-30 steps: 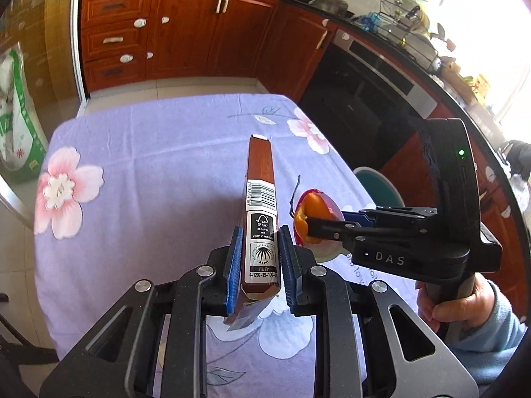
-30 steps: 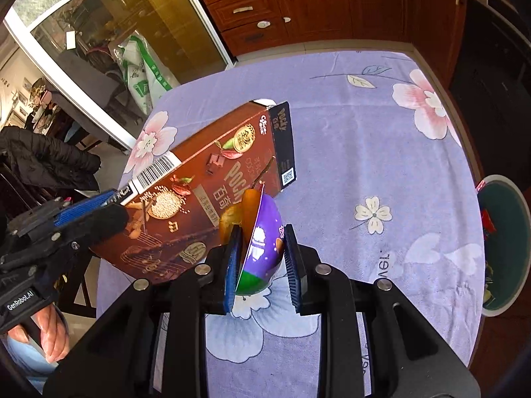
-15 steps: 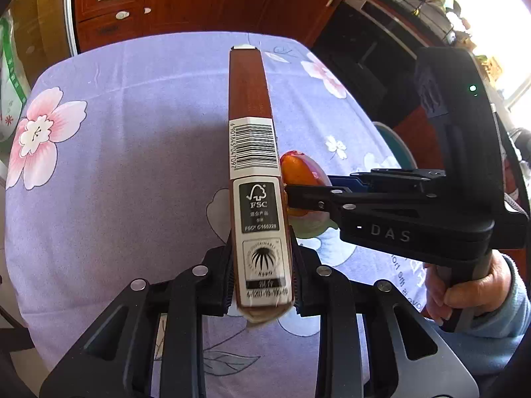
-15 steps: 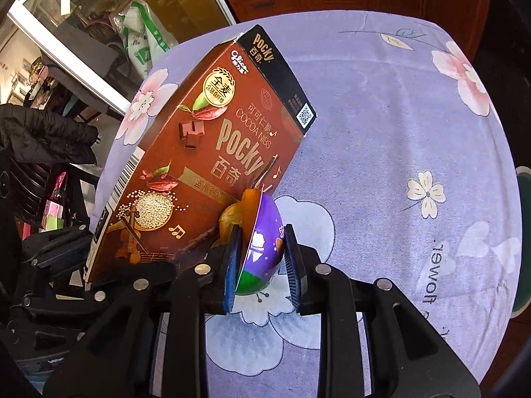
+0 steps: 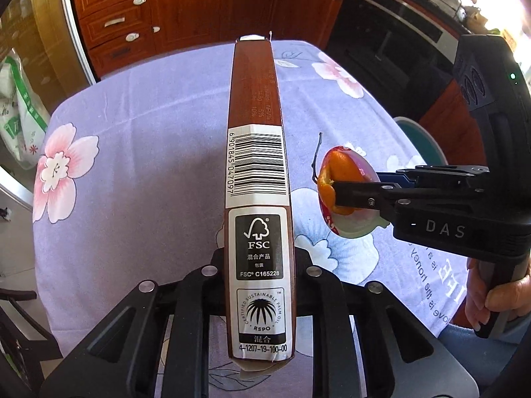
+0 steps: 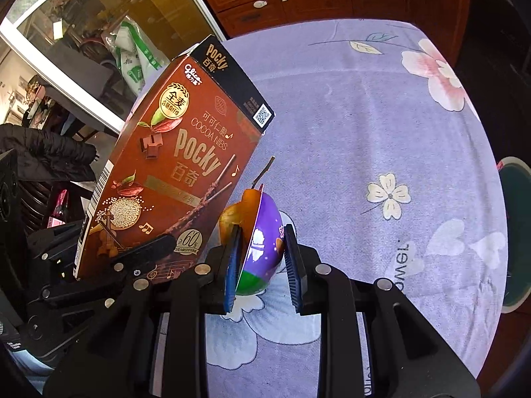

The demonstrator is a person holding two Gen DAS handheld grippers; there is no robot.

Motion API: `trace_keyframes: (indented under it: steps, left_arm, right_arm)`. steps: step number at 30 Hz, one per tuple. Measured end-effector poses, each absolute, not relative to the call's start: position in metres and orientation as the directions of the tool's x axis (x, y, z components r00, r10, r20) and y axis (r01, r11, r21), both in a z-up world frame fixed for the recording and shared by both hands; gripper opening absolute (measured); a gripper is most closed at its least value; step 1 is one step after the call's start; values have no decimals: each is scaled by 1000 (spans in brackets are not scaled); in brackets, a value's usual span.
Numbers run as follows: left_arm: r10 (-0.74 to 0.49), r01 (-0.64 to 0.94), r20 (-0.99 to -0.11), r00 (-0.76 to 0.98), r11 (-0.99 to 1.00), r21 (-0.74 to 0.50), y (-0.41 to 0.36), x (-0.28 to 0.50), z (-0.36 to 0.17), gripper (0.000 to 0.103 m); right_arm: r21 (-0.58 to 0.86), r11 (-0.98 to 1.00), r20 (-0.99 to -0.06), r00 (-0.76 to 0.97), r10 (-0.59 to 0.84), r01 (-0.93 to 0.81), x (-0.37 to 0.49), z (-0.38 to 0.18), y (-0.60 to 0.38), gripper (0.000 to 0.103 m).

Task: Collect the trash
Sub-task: 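Carry the Pocky box and purple container over the teal bin with both tools, then open the left tool to drop the box while the right tool releases the container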

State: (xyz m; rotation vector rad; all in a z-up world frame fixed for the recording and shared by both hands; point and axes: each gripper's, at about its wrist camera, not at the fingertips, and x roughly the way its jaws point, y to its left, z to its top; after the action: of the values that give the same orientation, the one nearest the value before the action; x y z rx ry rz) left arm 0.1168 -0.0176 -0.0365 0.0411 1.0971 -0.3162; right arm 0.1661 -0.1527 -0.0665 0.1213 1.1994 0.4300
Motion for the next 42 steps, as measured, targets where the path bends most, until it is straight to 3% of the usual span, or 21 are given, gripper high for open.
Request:
trace_keyframes:
  steps: [9, 17, 27, 36, 38, 39, 40, 42]
  left_arm:
    - [-262, 345, -847, 463, 933, -100, -61, 115, 1, 19]
    - [-340, 486, -840, 422, 868, -107, -148, 124, 11, 19]
    - [-395, 637, -897, 199, 747, -188, -278, 152, -3, 19]
    - [-326, 628, -944, 53, 746, -222, -363, 177, -54, 24]
    - [-322, 620, -945, 52, 752, -222, -372, 185, -60, 34]
    - [-327, 616, -943, 57, 755, -225, -375, 188, -61, 54]
    - [-336, 611, -939, 76, 760, -222, -376, 190, -60, 62]
    - [-344, 611, -933, 110, 763, -210, -378, 193, -56, 62]
  right_arm:
    - [359, 913, -811, 420, 407, -192, 142, -29, -217, 24]
    - [392, 919, -770, 532, 353, -41, 116, -15, -330, 24]
    - [427, 882, -765, 600, 235, 199, 82, -33, -467, 24]
    - [417, 856, -805, 561, 191, 306, 78, -61, -516, 24]
    - [415, 853, -812, 553, 189, 318, 82, -65, -522, 24]
    - [414, 852, -814, 550, 188, 321, 84, -67, -524, 24]
    - [413, 851, -815, 548, 187, 324, 84, -69, -528, 24]
    - [411, 851, -818, 544, 186, 327, 89, -73, -531, 24]
